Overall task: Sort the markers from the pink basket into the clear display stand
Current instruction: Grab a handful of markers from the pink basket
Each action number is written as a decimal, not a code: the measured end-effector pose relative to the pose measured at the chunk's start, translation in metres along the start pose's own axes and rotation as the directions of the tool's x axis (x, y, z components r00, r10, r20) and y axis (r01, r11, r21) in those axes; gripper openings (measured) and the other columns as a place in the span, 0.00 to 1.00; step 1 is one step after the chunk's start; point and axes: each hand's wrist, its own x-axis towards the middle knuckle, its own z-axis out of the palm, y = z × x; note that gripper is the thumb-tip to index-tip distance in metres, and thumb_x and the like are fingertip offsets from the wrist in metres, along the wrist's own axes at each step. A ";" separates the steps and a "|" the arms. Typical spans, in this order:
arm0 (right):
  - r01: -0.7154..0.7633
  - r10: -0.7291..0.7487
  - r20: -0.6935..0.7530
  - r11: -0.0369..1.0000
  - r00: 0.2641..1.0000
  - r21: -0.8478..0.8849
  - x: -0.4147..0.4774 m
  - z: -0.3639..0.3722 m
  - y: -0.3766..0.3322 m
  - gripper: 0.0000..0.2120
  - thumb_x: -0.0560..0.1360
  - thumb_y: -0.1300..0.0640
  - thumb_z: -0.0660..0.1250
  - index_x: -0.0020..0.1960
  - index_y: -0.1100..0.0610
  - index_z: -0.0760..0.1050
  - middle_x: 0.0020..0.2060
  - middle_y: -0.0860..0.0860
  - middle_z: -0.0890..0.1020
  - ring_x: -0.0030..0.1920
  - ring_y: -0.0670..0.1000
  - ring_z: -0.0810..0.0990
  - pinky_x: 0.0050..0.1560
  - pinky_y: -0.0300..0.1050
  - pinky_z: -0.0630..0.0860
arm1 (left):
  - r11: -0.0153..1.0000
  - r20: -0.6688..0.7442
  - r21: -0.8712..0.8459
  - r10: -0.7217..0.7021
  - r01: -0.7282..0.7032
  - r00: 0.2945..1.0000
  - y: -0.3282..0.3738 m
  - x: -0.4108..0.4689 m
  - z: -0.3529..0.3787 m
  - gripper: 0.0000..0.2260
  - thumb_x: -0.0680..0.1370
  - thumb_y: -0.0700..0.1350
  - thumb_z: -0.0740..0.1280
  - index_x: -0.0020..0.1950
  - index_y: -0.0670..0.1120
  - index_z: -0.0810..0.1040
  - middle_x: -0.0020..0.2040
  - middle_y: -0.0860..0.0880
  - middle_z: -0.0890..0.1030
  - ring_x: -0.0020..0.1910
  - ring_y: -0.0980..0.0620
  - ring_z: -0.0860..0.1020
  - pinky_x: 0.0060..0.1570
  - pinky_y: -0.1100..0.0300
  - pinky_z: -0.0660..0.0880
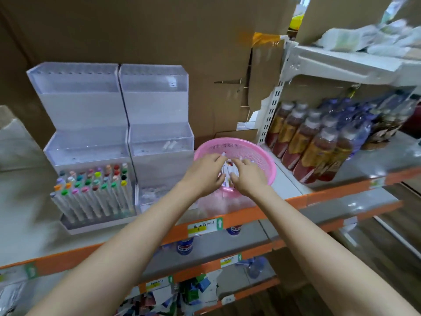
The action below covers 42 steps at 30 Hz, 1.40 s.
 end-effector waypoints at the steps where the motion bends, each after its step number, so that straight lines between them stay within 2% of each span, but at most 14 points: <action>1: -0.022 0.023 0.039 1.000 0.999 -0.011 0.005 0.002 0.008 0.22 0.79 0.52 0.58 0.73 0.50 0.64 0.69 0.56 0.69 0.66 0.60 0.69 0.59 0.53 0.71 | 1.000 0.023 0.016 -0.018 0.018 1.000 0.002 0.008 0.005 0.21 0.77 0.46 0.62 0.69 0.44 0.69 0.65 0.45 0.74 0.61 0.44 0.72 0.54 0.51 0.73; 4: -0.047 0.049 0.106 0.999 0.993 -0.015 0.022 0.006 0.025 0.22 0.79 0.52 0.57 0.72 0.54 0.64 0.68 0.57 0.70 0.66 0.60 0.70 0.59 0.52 0.71 | 0.994 0.113 0.012 -0.107 0.106 0.988 0.003 0.029 0.018 0.18 0.77 0.44 0.62 0.67 0.43 0.71 0.65 0.43 0.73 0.61 0.43 0.73 0.53 0.52 0.73; 7: -0.049 0.050 0.082 0.999 0.995 -0.012 0.036 0.014 0.034 0.19 0.79 0.55 0.57 0.68 0.57 0.68 0.63 0.58 0.73 0.62 0.61 0.73 0.56 0.51 0.72 | 0.979 0.176 -0.056 -0.183 0.196 0.967 -0.002 0.048 0.027 0.15 0.76 0.41 0.61 0.62 0.42 0.76 0.59 0.41 0.77 0.56 0.42 0.75 0.52 0.51 0.73; 11: -0.033 0.039 0.093 0.997 0.995 -0.063 0.049 0.017 0.036 0.15 0.77 0.60 0.59 0.63 0.59 0.72 0.56 0.59 0.74 0.54 0.62 0.76 0.45 0.50 0.71 | 0.933 0.232 -0.131 -0.300 0.335 0.925 -0.005 0.064 0.037 0.10 0.77 0.44 0.64 0.52 0.40 0.81 0.50 0.42 0.82 0.46 0.44 0.77 0.41 0.57 0.68; 15: 0.026 -0.029 0.081 0.999 0.996 0.040 0.062 0.014 0.043 0.10 0.75 0.60 0.63 0.55 0.55 0.79 0.49 0.57 0.80 0.51 0.59 0.79 0.41 0.44 0.69 | 0.924 0.280 -0.141 -0.307 0.355 0.910 0.001 0.070 0.048 0.13 0.75 0.51 0.68 0.46 0.41 0.78 0.43 0.44 0.80 0.42 0.47 0.73 0.38 0.56 0.67; 20: 0.123 -0.147 0.104 0.970 0.984 0.210 0.067 0.014 0.041 0.12 0.75 0.58 0.65 0.57 0.56 0.80 0.49 0.57 0.83 0.51 0.59 0.79 0.46 0.48 0.73 | 0.919 0.259 -0.177 -0.303 0.353 0.917 0.000 0.070 0.049 0.12 0.72 0.49 0.72 0.47 0.42 0.76 0.40 0.47 0.79 0.40 0.49 0.74 0.37 0.56 0.67; 24: 0.146 -0.168 0.062 0.953 0.984 0.264 0.068 0.015 0.042 0.12 0.75 0.58 0.64 0.57 0.53 0.80 0.47 0.54 0.84 0.48 0.55 0.79 0.43 0.45 0.72 | 0.899 0.246 -0.203 -0.337 0.388 0.909 0.001 0.070 0.046 0.11 0.73 0.46 0.70 0.51 0.41 0.77 0.46 0.43 0.81 0.47 0.45 0.78 0.39 0.55 0.70; 28: 0.142 -0.153 0.024 0.957 0.988 0.255 0.068 0.015 0.043 0.07 0.76 0.51 0.64 0.44 0.49 0.80 0.37 0.50 0.81 0.41 0.53 0.78 0.38 0.45 0.70 | 0.904 0.210 -0.209 -0.332 0.374 0.920 0.004 0.068 0.044 0.10 0.77 0.44 0.65 0.55 0.41 0.77 0.64 0.42 0.76 0.54 0.41 0.77 0.43 0.55 0.69; 30: 0.119 -0.124 0.002 0.958 0.992 0.261 0.067 0.014 0.042 0.09 0.77 0.50 0.62 0.40 0.49 0.78 0.34 0.50 0.81 0.39 0.55 0.78 0.36 0.47 0.71 | 0.910 0.208 -0.202 -0.322 0.363 0.924 0.006 0.067 0.043 0.12 0.77 0.45 0.66 0.58 0.42 0.76 0.66 0.43 0.75 0.57 0.40 0.76 0.47 0.54 0.71; 34: 0.059 -0.078 0.038 0.930 0.996 0.361 0.067 0.010 0.046 0.08 0.76 0.53 0.64 0.40 0.48 0.78 0.32 0.50 0.81 0.36 0.53 0.78 0.36 0.45 0.71 | 0.890 0.251 -0.214 -0.348 0.403 0.903 0.002 0.067 0.047 0.16 0.74 0.51 0.70 0.56 0.43 0.74 0.53 0.43 0.80 0.51 0.45 0.76 0.44 0.55 0.70; 36: 0.064 -0.108 0.096 0.924 0.990 0.376 0.068 0.009 0.048 0.06 0.76 0.53 0.65 0.42 0.50 0.77 0.32 0.50 0.79 0.37 0.53 0.77 0.36 0.45 0.70 | 0.879 0.273 -0.223 -0.359 0.422 0.893 0.002 0.067 0.047 0.20 0.73 0.55 0.70 0.57 0.43 0.73 0.50 0.44 0.79 0.48 0.46 0.74 0.41 0.56 0.69; 38: 0.073 -0.136 0.152 0.930 0.979 0.360 0.067 0.010 0.049 0.03 0.75 0.56 0.66 0.43 0.54 0.74 0.35 0.51 0.79 0.39 0.54 0.77 0.39 0.47 0.70 | 0.884 0.301 -0.217 -0.343 0.414 0.890 0.003 0.067 0.045 0.21 0.73 0.54 0.70 0.60 0.43 0.72 0.50 0.44 0.79 0.51 0.45 0.74 0.41 0.56 0.68; 40: 0.075 -0.145 0.188 0.939 0.971 0.336 0.066 0.010 0.048 0.06 0.72 0.59 0.67 0.42 0.56 0.70 0.38 0.52 0.78 0.40 0.55 0.75 0.38 0.47 0.68 | 0.889 0.321 -0.222 -0.321 0.401 0.891 0.004 0.067 0.042 0.16 0.72 0.50 0.72 0.53 0.45 0.72 0.45 0.46 0.76 0.48 0.46 0.74 0.38 0.58 0.66; 42: 0.058 -0.136 0.225 0.945 0.965 0.322 0.065 0.008 0.046 0.10 0.69 0.59 0.69 0.41 0.55 0.67 0.37 0.51 0.76 0.39 0.54 0.74 0.36 0.47 0.67 | 0.879 0.334 -0.235 -0.328 0.415 0.883 0.003 0.068 0.041 0.13 0.70 0.48 0.74 0.44 0.46 0.71 0.40 0.48 0.74 0.38 0.51 0.72 0.31 0.61 0.63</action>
